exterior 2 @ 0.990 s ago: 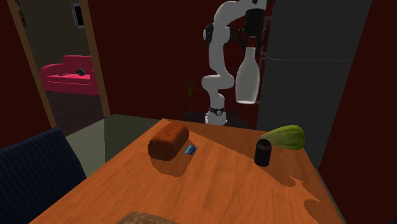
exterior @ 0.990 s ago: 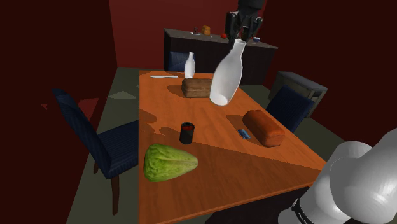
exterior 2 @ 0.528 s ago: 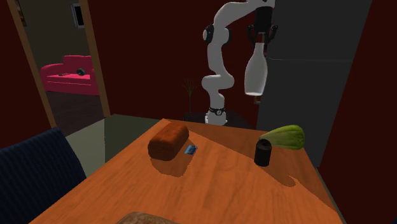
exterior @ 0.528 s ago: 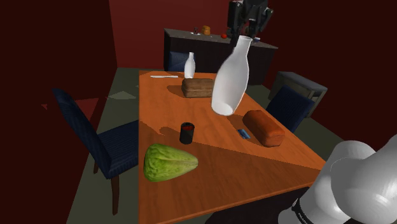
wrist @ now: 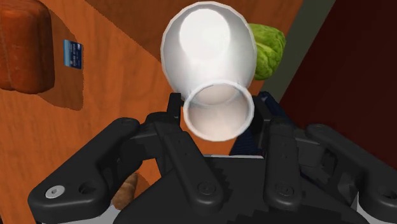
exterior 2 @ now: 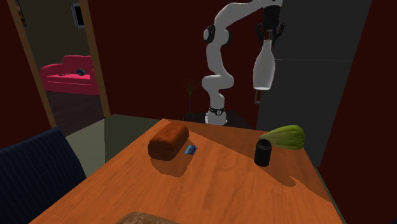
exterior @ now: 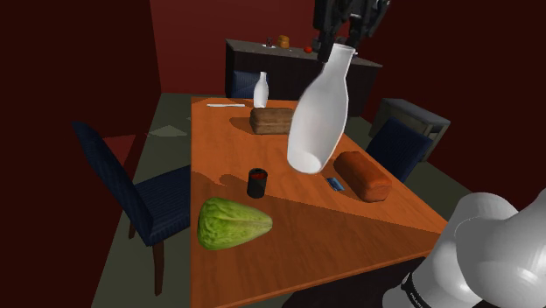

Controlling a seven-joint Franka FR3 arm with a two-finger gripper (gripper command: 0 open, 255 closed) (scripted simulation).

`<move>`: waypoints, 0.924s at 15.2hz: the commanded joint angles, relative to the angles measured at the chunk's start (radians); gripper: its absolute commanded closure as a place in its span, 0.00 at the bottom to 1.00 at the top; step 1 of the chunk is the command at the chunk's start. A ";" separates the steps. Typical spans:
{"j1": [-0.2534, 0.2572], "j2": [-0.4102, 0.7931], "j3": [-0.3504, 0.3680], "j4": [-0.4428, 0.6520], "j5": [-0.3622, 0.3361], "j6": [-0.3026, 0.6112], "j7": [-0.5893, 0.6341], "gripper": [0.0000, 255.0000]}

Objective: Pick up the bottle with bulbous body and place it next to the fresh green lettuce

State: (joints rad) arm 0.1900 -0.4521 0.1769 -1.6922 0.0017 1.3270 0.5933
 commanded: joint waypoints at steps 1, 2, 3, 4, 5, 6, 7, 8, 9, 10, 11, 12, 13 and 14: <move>0.003 -0.018 0.005 -0.038 0.005 0.020 0.009 1.00; 0.004 -0.026 0.005 -0.060 0.006 0.034 0.009 1.00; 0.005 -0.034 0.004 -0.081 0.007 0.048 0.009 1.00; 0.006 -0.042 0.004 -0.102 0.008 0.061 0.009 1.00; 0.006 -0.050 0.004 -0.123 0.009 0.074 0.009 1.00; 0.007 -0.057 0.003 -0.144 0.010 0.088 0.009 1.00; 0.008 -0.064 0.003 -0.164 0.011 0.101 0.009 1.00; 0.008 -0.071 0.003 -0.184 0.012 0.114 0.009 1.00; 0.009 -0.077 0.003 -0.204 0.013 0.127 0.009 1.00; 0.010 -0.084 0.003 -0.223 0.014 0.140 0.009 1.00; 0.011 -0.090 0.003 -0.242 0.015 0.153 0.009 1.00; 0.011 -0.096 0.003 -0.261 0.016 0.166 0.009 1.00; 0.012 -0.102 0.003 -0.280 0.017 0.179 0.009 1.00; 0.013 -0.107 0.003 -0.298 0.017 0.192 0.009 1.00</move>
State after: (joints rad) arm 0.2026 -0.5562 0.1803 -1.9726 0.0188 1.5032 0.6032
